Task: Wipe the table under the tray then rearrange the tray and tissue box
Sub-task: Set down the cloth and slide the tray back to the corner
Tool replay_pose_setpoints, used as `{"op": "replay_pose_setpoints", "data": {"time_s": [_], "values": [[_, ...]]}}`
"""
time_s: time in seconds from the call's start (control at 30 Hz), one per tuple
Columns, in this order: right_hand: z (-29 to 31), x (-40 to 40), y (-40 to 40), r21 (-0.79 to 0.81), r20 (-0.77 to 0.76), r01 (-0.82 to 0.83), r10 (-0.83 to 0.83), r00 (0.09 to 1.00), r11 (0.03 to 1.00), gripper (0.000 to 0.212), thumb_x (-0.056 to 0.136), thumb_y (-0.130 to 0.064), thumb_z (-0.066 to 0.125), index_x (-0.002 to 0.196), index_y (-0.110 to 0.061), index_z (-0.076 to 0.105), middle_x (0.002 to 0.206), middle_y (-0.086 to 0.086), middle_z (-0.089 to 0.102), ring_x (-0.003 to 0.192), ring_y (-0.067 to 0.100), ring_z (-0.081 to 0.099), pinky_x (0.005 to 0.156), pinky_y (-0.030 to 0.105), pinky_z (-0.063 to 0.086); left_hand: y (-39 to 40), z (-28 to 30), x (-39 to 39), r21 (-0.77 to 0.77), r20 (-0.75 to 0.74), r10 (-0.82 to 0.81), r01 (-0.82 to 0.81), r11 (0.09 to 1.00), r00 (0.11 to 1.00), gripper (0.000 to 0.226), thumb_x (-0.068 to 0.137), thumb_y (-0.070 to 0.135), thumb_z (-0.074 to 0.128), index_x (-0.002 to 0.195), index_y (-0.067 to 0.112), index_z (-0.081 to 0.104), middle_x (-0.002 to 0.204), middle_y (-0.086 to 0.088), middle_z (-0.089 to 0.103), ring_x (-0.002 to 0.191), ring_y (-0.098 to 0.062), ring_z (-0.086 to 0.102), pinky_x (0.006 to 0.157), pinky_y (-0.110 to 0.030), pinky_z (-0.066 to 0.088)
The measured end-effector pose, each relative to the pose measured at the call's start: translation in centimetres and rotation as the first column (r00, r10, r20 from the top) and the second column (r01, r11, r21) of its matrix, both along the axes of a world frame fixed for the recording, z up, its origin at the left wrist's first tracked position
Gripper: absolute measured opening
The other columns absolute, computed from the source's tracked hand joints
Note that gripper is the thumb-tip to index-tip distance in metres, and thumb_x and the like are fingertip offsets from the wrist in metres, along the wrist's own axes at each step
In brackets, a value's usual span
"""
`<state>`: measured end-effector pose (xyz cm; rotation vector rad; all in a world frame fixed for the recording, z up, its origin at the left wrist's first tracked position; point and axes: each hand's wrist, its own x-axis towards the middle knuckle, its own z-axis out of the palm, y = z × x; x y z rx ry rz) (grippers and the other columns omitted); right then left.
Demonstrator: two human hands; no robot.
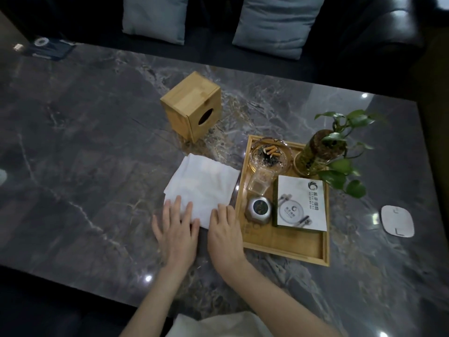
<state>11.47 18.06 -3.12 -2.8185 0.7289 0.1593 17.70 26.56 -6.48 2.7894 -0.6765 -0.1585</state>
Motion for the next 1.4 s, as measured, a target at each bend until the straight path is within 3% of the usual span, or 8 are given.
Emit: {"op": "replay_pose_setpoints", "data": {"time_s": [0.13,0.4,0.5,0.63,0.8,0.9,1.2,1.4], "values": [[-0.6,-0.8,-0.7,0.106,-0.093,-0.183,0.193,0.977,0.977,0.047,0.093,-0.017,0.037,0.134,0.004,0.03,0.138,0.02,0.038,0.127,0.032,0.035,0.109,0.04,0.029,0.4,-0.2,-0.2,0.039,-0.166,-0.055,0.063,0.997,0.985,0.052,0.096,0.032,0.032,0.144,0.02,0.018,0.156,-0.004,0.012,0.144,-0.02,0.006,0.114,-0.047,0.008],[3.8,-5.6,-5.8,0.6,0.332,-0.056,-0.185,0.925,0.798,0.022,0.093,-0.027,0.044,0.11,-0.023,0.058,0.102,-0.001,0.067,0.091,0.012,0.06,0.078,0.03,0.051,-3.9,4.2,-2.7,-0.344,-0.278,-0.245,0.142,0.928,0.929,0.023,0.093,0.023,0.042,0.095,0.015,0.063,0.092,-0.005,0.067,0.083,-0.021,0.06,0.069,-0.035,0.047],[3.3,-9.4,-7.8,0.606,0.473,0.147,-0.502,0.724,0.782,0.018,0.092,-0.026,0.049,0.108,-0.026,0.056,0.086,-0.008,0.064,0.072,0.002,0.057,0.063,0.012,0.044,-5.8,3.8,-3.8,-0.197,-0.258,-0.166,0.117,0.973,0.952,0.027,0.092,0.037,0.041,0.096,0.015,0.056,0.094,-0.004,0.062,0.084,-0.022,0.057,0.066,-0.033,0.044],[0.8,-14.0,-10.0,0.589,0.45,0.499,-0.771,0.45,0.636,0.022,0.091,-0.017,0.052,0.113,-0.02,0.051,0.09,0.0,0.059,0.071,0.005,0.052,0.066,0.025,0.04,-7.2,2.7,-5.5,-0.09,-0.28,-0.039,0.014,0.996,0.959,0.038,0.091,0.044,0.04,0.098,0.009,0.052,0.099,-0.013,0.058,0.089,-0.033,0.057,0.067,-0.038,0.045],[-1.4,-16.7,-11.3,0.405,0.098,0.715,-0.805,0.585,0.569,0.048,0.09,-0.035,0.052,0.129,-0.01,0.039,0.125,0.011,0.049,0.108,0.026,0.053,0.081,0.037,0.046,-7.6,2.2,-5.6,-0.052,-0.209,-0.029,0.018,0.998,0.978,0.034,0.092,0.037,0.041,0.097,0.004,0.048,0.098,-0.017,0.056,0.085,-0.036,0.057,0.06,-0.037,0.036],[-1.5,-16.3,-11.1,0.271,0.022,0.653,-0.683,0.73,0.707,0.031,0.092,-0.034,0.047,0.112,-0.01,0.048,0.115,0.011,0.049,0.102,0.029,0.054,0.072,0.038,0.047,-7.6,2.2,-5.3,0.001,-0.16,-0.074,0.076,0.997,0.984,0.026,0.093,0.026,0.04,0.096,0.002,0.047,0.1,-0.02,0.057,0.086,-0.038,0.057,0.06,-0.038,0.037],[-0.5,-16.0,-12.7,0.372,0.014,0.591,-0.64,0.768,0.716,0.013,0.094,-0.016,0.042,0.1,-0.006,0.047,0.106,0.011,0.05,0.091,0.024,0.051,0.073,0.031,0.039,-8.4,2.9,-5.1,-0.041,-0.217,-0.058,0.05,0.998,0.974,0.019,0.094,0.016,0.038,0.092,-0.001,0.047,0.096,-0.024,0.06,0.084,-0.04,0.057,0.065,-0.043,0.042],[-1.0,-16.0,-14.5,0.727,-0.024,0.581,-0.833,0.553,0.364,0.019,0.091,-0.024,0.049,0.103,-0.013,0.058,0.094,-0.001,0.058,0.08,0.009,0.053,0.064,0.021,0.038,-8.7,2.4,-4.0,-0.24,-0.447,0.056,-0.18,0.954,0.893,0.029,0.092,0.022,0.045,0.104,-0.004,0.053,0.103,-0.026,0.061,0.092,-0.037,0.053,0.076,-0.038,0.039]]}}
